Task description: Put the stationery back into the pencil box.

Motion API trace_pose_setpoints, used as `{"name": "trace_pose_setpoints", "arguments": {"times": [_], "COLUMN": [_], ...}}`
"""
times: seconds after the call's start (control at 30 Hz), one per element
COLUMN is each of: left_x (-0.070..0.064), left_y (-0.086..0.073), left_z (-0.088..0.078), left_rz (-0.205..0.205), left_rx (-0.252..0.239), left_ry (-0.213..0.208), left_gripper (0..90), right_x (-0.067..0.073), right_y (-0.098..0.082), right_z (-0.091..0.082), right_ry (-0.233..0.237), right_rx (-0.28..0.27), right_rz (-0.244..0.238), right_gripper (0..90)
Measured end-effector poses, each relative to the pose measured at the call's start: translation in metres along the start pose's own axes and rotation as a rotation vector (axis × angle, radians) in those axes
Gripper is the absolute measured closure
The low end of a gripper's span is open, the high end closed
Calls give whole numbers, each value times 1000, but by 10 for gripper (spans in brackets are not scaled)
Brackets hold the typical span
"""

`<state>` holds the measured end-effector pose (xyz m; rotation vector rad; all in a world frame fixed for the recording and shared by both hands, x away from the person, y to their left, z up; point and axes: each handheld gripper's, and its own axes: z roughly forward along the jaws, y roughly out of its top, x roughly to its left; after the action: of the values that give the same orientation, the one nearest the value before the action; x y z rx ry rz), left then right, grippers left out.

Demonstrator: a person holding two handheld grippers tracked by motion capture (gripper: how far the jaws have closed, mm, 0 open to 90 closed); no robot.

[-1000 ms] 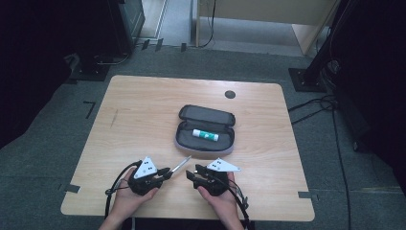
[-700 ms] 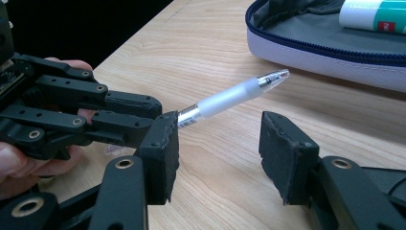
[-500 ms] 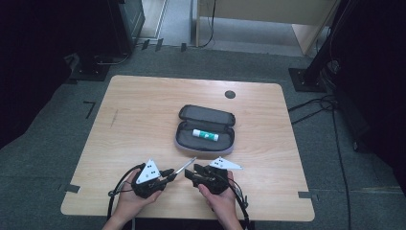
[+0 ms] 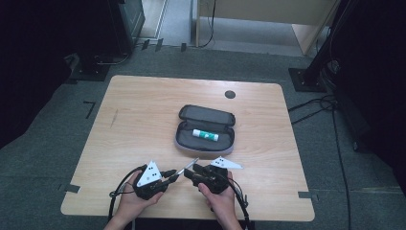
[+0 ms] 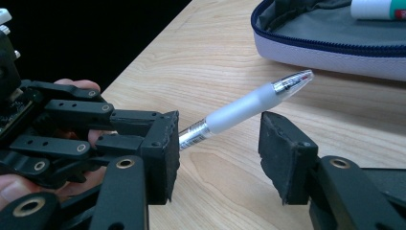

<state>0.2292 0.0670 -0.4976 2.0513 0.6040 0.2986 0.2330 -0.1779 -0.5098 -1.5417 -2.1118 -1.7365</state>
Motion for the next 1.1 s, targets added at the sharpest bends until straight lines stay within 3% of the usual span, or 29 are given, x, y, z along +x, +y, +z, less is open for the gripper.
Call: {"name": "trace_pose_setpoints", "arguments": {"times": [0.67, 0.9, 1.1], "left_x": [-6, -8, -7], "left_y": [-1, 0, 0], "left_z": [5, 6, 8], "left_rz": [42, 42, 20], "left_rx": [5, 6, 11], "left_ry": [-44, -53, -67], "left_gripper": [784, 784, 766], "right_x": [-3, -2, 3], "right_y": [0, 1, 3], "right_z": [-2, -5, -9], "right_ry": [46, 73, 127], "right_rx": [-33, -71, -92], "right_rz": [44, 50, 27], "right_gripper": [566, 698, 790]}}
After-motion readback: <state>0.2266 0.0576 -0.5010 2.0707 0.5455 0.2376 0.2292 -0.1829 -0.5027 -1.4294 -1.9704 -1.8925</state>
